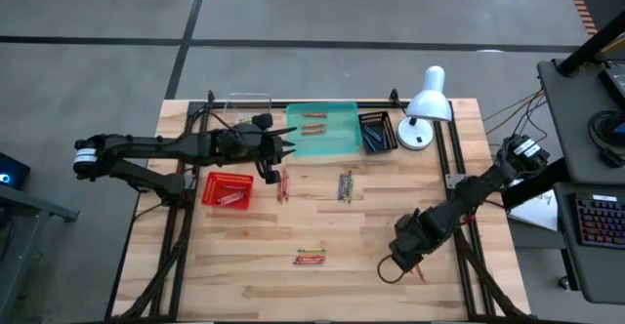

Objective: Sort crayons
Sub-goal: Put the orange crayon into the green bin

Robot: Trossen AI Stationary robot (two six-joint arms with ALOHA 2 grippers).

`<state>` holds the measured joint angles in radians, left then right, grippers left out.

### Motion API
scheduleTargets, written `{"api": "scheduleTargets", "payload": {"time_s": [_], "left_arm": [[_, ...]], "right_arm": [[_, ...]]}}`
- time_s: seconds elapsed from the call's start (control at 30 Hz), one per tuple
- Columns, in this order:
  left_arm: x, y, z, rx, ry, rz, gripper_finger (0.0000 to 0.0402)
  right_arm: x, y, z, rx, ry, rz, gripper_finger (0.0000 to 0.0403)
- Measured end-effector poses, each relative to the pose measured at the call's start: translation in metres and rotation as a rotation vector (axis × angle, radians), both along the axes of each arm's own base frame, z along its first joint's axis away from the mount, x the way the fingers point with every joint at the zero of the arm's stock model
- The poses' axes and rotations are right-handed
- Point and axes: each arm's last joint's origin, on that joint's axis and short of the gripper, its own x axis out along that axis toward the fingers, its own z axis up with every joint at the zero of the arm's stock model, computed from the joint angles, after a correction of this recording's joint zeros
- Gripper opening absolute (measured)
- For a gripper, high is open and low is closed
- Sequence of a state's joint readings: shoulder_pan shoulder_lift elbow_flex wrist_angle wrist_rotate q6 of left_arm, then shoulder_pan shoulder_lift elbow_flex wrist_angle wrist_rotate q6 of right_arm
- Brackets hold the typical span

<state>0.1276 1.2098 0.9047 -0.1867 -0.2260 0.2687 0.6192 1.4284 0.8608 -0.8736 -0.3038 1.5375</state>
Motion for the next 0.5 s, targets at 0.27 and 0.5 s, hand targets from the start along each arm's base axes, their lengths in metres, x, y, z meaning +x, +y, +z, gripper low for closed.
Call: {"api": "scheduleTargets", "payload": {"time_s": [0.27,0.5], "left_arm": [[0.0,0.0,0.0,-0.011,-0.006,0.007,0.0048],[0.0,0.0,0.0,-0.013,-0.005,0.008,0.0048]], "right_arm": [[-0.003,0.009,-0.002,-0.09,-0.1,-0.006,0.0137],[-0.004,0.014,-0.005,-0.102,-0.11,-0.061,0.0137]]}}
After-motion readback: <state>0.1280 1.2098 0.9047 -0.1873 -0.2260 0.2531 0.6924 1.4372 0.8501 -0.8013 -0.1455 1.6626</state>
